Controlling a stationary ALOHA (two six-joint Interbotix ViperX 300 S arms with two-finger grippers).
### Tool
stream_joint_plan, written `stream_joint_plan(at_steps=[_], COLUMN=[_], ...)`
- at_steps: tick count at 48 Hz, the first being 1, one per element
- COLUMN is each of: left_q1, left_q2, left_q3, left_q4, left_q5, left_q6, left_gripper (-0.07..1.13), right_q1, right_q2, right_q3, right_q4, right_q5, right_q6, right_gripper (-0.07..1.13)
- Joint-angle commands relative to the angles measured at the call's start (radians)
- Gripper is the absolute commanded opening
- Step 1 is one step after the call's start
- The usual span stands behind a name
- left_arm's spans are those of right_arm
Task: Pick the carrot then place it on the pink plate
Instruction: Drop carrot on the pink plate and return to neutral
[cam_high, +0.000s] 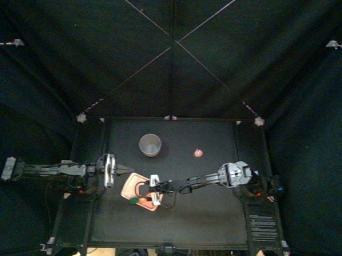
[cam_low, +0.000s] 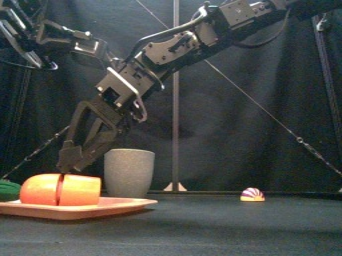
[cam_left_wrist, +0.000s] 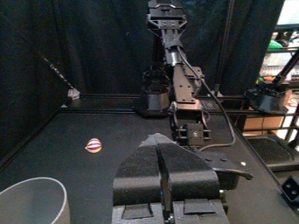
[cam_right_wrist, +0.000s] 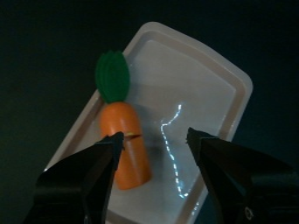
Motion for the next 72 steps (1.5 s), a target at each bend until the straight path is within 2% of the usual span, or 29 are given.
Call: stream_joint_plan(at_steps=[1, 18, 30, 40, 51, 61, 72], left_q1=[0.002, 0.002, 0.005, 0.006, 0.009, 0.009, 0.011], left_q2=[0.002, 0.002, -0.002, -0.002, -0.006, -0.008, -0.011], left_q3=[-0.015, -0.015, -0.014, -0.014, -0.011, -0.011, -0.008], left_q4=[0.003, 0.002, 0.009, 0.011, 0.011, 0.012, 0.012], left_q5=[-0.005, -0.005, -0.005, -0.005, -0.005, -0.005, -0.005], left_q6=[0.002, 0.002, 0.003, 0.003, 0.003, 0.003, 0.003], left_gripper=[-0.04, -0.04, -0.04, -0.04, -0.04, -0.04, -0.04], right_q1=[-0.034, -0.06, -0.097, -0.091, -0.089, -0.087, -0.095], right_q2=[-0.129, -0.43, -0.703, -0.928, -1.207, -1.43, -1.528], right_q3=[0.017, 0.232, 0.474, 0.683, 0.885, 1.014, 1.098], right_q4=[-0.028, -0.035, -0.025, -0.015, 0.037, 0.04, 0.046], right_q5=[0.0, -0.067, -0.236, -0.36, -0.46, -0.485, -0.486], right_q6=[0.008, 0.008, 0.008, 0.008, 0.006, 0.006, 0.008], right_gripper=[0.94, 0.94, 0.94, 0.94, 0.94, 0.93, 0.94])
